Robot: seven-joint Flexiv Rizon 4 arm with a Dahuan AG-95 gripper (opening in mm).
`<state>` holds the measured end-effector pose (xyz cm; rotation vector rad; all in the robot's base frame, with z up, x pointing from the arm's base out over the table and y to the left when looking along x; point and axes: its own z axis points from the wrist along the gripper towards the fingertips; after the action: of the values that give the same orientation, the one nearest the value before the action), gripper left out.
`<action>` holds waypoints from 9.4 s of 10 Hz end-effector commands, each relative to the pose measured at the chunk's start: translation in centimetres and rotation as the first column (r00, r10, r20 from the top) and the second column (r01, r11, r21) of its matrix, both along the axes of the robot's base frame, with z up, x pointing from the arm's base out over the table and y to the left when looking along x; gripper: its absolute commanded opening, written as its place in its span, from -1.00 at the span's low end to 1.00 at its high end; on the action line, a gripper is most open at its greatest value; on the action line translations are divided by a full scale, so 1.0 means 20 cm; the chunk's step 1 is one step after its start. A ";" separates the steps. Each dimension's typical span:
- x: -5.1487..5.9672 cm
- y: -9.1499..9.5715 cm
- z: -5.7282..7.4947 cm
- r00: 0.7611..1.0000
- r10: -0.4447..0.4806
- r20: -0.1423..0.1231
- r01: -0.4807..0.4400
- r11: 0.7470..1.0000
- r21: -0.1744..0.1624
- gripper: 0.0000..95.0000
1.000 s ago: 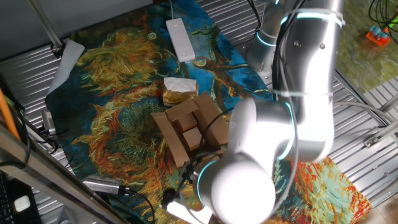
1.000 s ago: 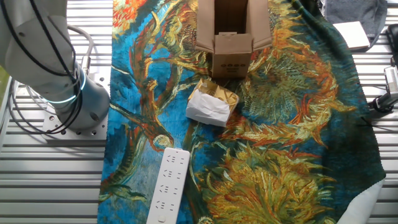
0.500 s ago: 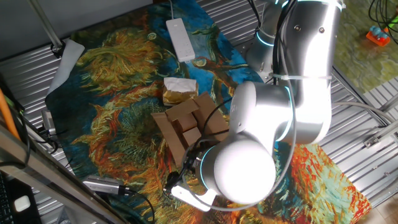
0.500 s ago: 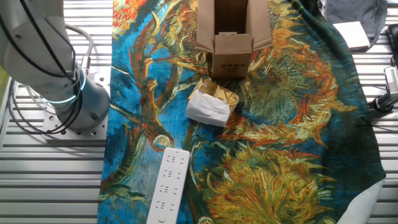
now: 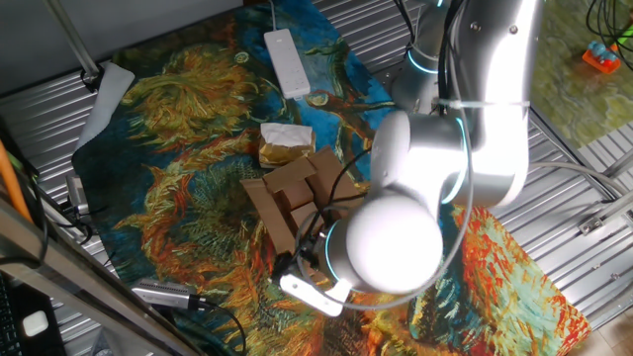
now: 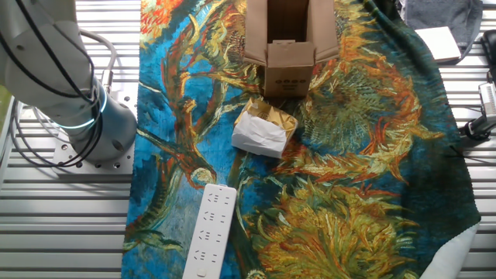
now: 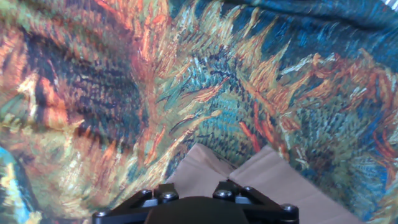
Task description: Cover the box
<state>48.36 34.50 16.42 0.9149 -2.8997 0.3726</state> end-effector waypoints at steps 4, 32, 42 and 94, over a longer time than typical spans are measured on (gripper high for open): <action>0.00 0.01 -0.04 0.999 -0.013 0.030 0.013 1.000 -0.005 0.20; 0.18 0.18 0.12 0.985 -0.165 0.042 0.150 0.957 0.248 -0.20; 0.10 0.23 0.02 0.982 -0.184 0.038 0.169 0.952 0.255 -0.20; 0.04 0.20 0.02 0.984 -0.155 0.088 0.139 0.977 0.160 -0.20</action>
<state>49.15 38.48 16.63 0.7124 -3.0998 0.1891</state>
